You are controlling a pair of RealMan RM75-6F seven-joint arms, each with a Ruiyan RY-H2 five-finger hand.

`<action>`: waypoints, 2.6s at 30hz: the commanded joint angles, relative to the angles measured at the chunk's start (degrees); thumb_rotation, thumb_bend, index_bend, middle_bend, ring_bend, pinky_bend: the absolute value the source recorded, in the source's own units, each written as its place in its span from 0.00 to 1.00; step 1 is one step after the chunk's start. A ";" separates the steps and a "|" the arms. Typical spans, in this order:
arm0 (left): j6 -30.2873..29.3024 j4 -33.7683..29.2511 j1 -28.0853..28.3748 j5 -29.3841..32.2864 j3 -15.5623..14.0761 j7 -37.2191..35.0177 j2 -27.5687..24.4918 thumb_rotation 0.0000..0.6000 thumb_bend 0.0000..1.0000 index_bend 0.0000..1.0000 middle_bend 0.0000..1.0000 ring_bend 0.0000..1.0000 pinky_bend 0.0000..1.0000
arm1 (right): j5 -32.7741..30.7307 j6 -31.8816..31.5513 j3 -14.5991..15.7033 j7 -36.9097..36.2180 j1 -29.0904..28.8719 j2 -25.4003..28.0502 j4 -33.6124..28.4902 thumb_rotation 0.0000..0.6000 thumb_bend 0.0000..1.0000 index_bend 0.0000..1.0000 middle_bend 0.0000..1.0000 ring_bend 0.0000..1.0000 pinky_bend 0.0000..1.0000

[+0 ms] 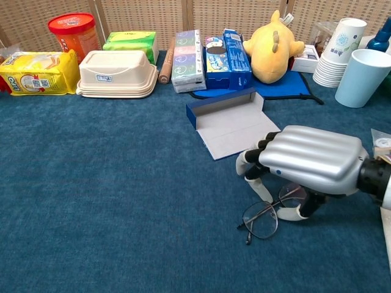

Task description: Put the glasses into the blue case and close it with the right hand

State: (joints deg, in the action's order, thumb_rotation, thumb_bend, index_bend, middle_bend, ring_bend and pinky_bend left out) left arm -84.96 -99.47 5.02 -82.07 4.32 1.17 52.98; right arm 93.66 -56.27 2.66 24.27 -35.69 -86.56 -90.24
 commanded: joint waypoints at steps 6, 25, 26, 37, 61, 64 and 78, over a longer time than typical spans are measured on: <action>-0.26 0.03 -0.12 -0.05 0.07 -0.30 -0.19 1.00 0.36 0.26 0.21 0.18 0.18 | 0.33 -0.80 -0.19 -0.94 0.17 -1.11 1.24 1.00 0.24 0.56 0.29 0.27 0.28; -0.20 0.39 -0.08 -0.05 0.16 -0.56 -0.12 1.00 0.36 0.26 0.20 0.18 0.19 | -0.45 0.20 -0.75 -1.12 -0.52 -2.81 2.85 1.00 0.27 0.61 0.30 0.28 0.28; -0.24 0.40 -0.10 -0.06 0.15 -0.57 -0.13 1.00 0.36 0.26 0.20 0.18 0.19 | -0.47 0.21 -0.80 -1.28 -0.57 -2.94 2.87 1.00 0.28 0.62 0.30 0.28 0.28; -0.86 0.90 -0.60 -0.20 0.02 -1.39 -0.16 1.00 0.36 0.26 0.20 0.18 0.19 | -1.21 -1.35 -2.68 -3.16 -0.77 -4.85 3.33 1.00 0.32 0.70 0.34 0.32 0.30; -0.87 1.24 0.15 -1.41 0.37 -1.69 0.50 1.00 0.36 0.26 0.20 0.18 0.19 | -7.29 -0.28 -13.49 -0.16 -6.37 -3.16 0.03 1.00 0.32 0.69 0.34 0.32 0.30; -1.08 1.27 -0.07 -1.38 0.27 -1.74 0.43 1.00 0.36 0.26 0.20 0.18 0.19 | -8.66 1.43 -14.55 -0.47 -8.02 -4.05 2.03 1.00 0.32 0.69 0.34 0.32 0.30; -1.60 1.37 -1.03 -0.93 -0.17 -2.07 -0.16 1.00 0.36 0.25 0.20 0.18 0.19 | -9.94 6.53 -16.05 -6.24 -15.23 -11.16 18.02 1.00 0.31 0.69 0.34 0.32 0.30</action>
State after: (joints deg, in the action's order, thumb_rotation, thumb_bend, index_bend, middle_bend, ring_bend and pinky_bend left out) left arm -86.56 -98.10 3.98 -82.99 4.15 -0.90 52.82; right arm 83.66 -50.68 -13.29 19.52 -49.61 -96.38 -74.66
